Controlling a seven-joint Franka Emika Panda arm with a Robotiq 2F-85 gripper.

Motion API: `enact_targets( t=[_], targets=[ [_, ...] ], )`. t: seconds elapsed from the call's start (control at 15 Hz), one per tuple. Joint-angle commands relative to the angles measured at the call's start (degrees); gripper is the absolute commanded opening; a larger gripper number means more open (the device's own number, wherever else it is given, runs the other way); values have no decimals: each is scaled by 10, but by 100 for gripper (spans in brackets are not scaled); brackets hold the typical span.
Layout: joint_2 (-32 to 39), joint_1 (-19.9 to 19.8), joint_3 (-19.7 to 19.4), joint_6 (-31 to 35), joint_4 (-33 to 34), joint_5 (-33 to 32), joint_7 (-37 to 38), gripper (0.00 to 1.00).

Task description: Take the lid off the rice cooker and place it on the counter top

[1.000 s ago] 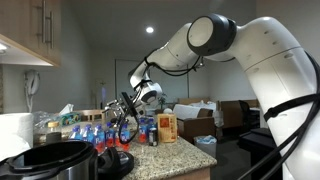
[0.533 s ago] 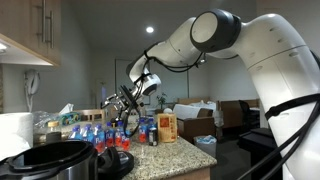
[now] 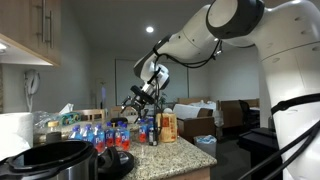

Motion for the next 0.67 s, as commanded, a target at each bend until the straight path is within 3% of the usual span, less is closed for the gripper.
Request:
enact_targets(
  t=[0.0, 0.13, 0.53, 0.6],
  targets=[
    [-64, -30, -8, 1, -71, -91, 24, 100],
    [-73, -43, -12, -4, -78, -136, 29, 100],
    [-80, -48, -8, -116, -57, -410, 154, 100],
    [-67, -57, -9, -85, -56, -352, 111, 100]
  ],
)
